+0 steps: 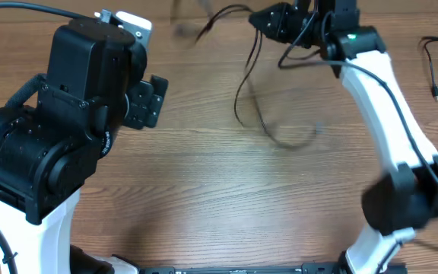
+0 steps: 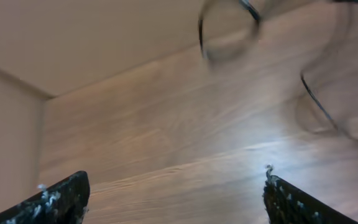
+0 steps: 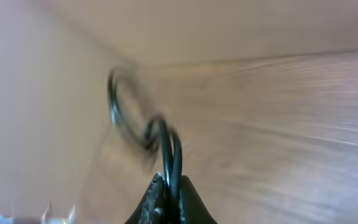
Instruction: Untangle cables
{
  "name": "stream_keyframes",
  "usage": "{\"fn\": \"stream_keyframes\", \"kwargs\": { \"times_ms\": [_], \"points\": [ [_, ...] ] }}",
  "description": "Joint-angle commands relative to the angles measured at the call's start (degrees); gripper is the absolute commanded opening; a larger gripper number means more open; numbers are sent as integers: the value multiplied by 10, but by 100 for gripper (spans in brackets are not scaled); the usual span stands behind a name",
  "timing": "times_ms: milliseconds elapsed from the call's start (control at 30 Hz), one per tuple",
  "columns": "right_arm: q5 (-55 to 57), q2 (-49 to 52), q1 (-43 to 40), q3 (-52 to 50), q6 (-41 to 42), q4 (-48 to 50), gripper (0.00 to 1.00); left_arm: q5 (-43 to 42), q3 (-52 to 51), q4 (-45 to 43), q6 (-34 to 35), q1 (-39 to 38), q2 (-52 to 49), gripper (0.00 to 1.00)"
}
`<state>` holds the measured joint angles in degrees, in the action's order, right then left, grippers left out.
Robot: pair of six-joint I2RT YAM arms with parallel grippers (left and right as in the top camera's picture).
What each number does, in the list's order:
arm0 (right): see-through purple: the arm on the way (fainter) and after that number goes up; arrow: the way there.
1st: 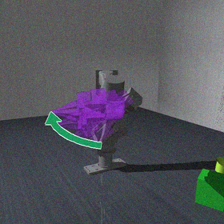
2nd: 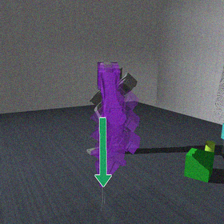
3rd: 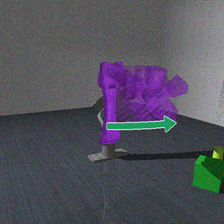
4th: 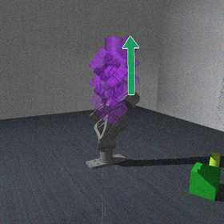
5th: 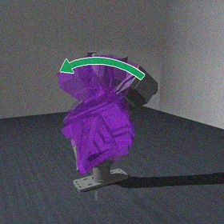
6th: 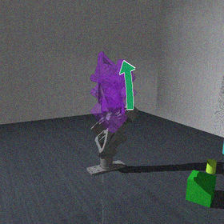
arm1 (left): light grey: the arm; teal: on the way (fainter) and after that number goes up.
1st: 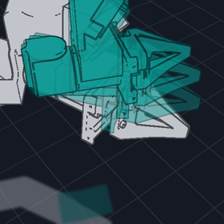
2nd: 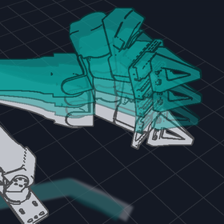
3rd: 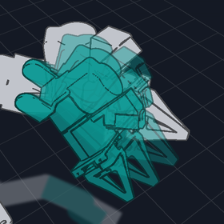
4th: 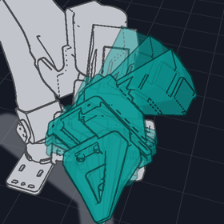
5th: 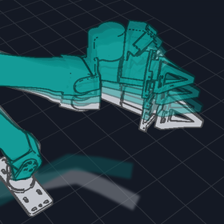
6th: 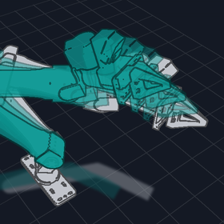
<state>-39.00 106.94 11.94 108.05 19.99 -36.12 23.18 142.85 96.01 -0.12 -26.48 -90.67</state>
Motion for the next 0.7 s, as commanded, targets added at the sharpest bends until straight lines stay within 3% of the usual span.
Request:
{"fn": "stream_keyframes", "kwargs": {
  "times_ms": [0, 133, 267, 400, 533, 667],
  "points": [
    [36, -69, -1, 27, -153, -57, 4, 40, -2, -7, 14, 12, -1, 92],
    [225, -126, -4, 35, -197, -72, 4, 22, -2, -17, 14, 23, -1, 93],
    [235, -148, -3, 36, -216, -82, 4, -71, -3, -49, 14, 25, -4, 92],
    [223, -153, -3, 42, -216, -104, 4, -166, -3, -76, 7, 25, -23, 100],
    [193, -153, -4, 77, -220, -137, 4, -263, -2, -85, -105, 25, -63, 100],
    [192, -153, -4, 122, -220, -160, 4, -303, -2, -82, -245, 25, -104, 100]
  ]
}}
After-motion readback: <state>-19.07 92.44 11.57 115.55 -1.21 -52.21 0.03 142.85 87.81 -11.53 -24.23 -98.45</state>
